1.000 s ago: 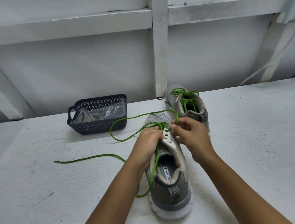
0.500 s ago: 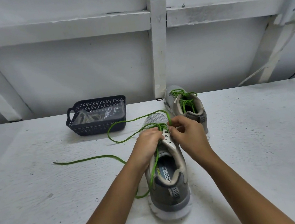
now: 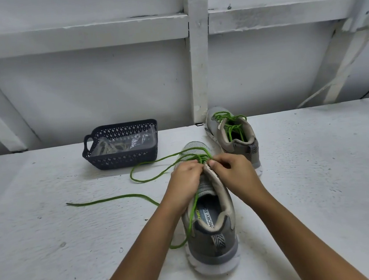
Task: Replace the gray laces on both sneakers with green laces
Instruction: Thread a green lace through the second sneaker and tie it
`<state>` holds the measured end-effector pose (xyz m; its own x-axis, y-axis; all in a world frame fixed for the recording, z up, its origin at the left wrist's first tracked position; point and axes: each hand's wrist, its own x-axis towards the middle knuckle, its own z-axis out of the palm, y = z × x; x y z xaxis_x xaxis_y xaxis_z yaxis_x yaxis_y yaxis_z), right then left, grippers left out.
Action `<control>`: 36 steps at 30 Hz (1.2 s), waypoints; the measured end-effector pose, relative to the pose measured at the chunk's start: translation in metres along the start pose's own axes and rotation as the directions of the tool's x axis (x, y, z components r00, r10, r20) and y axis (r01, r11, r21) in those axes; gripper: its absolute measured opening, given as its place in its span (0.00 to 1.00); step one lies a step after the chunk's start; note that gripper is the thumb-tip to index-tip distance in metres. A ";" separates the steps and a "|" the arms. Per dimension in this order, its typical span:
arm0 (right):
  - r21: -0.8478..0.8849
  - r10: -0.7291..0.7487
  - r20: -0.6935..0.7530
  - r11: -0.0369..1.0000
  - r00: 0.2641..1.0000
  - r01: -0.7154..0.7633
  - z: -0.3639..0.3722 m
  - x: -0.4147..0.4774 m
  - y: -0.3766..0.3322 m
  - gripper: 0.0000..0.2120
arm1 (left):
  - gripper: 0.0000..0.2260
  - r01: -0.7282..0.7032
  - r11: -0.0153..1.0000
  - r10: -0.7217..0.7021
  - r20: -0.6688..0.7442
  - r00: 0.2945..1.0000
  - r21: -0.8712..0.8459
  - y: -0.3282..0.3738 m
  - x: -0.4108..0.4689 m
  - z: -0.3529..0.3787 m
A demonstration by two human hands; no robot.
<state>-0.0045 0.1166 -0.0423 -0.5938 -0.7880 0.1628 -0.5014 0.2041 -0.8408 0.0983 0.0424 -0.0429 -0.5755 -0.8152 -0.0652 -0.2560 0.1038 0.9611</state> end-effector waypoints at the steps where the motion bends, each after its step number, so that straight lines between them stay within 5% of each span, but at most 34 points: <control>1: 0.040 0.019 0.015 0.999 1.000 -0.020 0.000 -0.002 -0.001 0.11 | 0.09 -0.027 0.999 0.027 0.008 1.000 0.042 0.000 0.000 0.000; 5: 0.342 0.046 0.121 0.936 0.992 -0.085 0.000 -0.017 -0.010 0.10 | 0.07 -0.089 0.935 0.114 -0.053 0.992 0.344 -0.003 0.001 0.002; 7: 0.359 0.064 0.129 0.927 0.990 -0.107 0.002 -0.021 -0.010 0.06 | 0.07 -0.119 0.889 0.173 -0.083 0.981 0.442 -0.004 0.003 0.004; 12: 0.459 0.211 -0.016 0.870 0.977 -0.180 0.012 -0.023 -0.002 0.15 | 0.03 -0.258 0.867 0.391 -0.262 0.882 0.427 -0.003 -0.006 0.004; 15: 0.486 0.219 -0.074 0.860 0.973 -0.157 0.017 -0.025 0.002 0.16 | 0.03 -0.298 0.938 0.346 -0.385 0.856 0.179 0.003 -0.015 -0.003; 17: 0.494 0.218 -0.085 0.857 0.972 -0.149 0.017 -0.026 0.002 0.15 | 0.07 -0.285 0.936 0.181 -0.412 0.893 -0.206 0.012 -0.021 -0.013; 19: 0.492 0.217 -0.088 0.858 0.972 -0.147 0.017 -0.026 0.003 0.13 | 0.10 -0.313 0.773 0.087 -0.397 0.914 -0.551 0.021 -0.026 -0.027; 22: 0.500 0.218 -0.092 0.854 0.972 -0.144 0.017 -0.026 0.004 0.11 | 0.11 -0.369 0.634 0.035 -0.451 0.892 -0.679 0.028 -0.035 -0.057; 26: 0.506 0.215 -0.111 0.853 0.970 -0.131 0.018 -0.027 0.006 0.10 | 0.12 -0.277 0.866 -0.033 -0.599 0.800 -0.417 0.028 -0.036 -0.098; 29: 0.499 0.216 -0.124 0.857 0.968 -0.128 0.020 -0.026 0.007 0.10 | 0.11 -0.022 0.993 0.088 -0.602 0.794 0.115 0.025 -0.035 -0.115; 32: 0.485 0.213 -0.131 0.865 0.968 -0.125 0.021 -0.026 0.008 0.11 | 0.08 0.098 0.797 0.202 -0.415 0.887 0.596 0.027 -0.038 -0.098; 36: 0.471 0.206 -0.139 0.874 0.969 -0.118 0.021 -0.026 0.008 0.13 | 0.19 -0.178 0.561 0.368 -0.051 0.928 0.808 0.029 -0.028 -0.049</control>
<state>0.0200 0.1261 -0.0645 -0.7660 -0.6403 0.0566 -0.0721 -0.0020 -0.9974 0.1444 0.0402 -0.0002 -0.5887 -0.7478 0.3069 -0.6690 0.6638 0.3343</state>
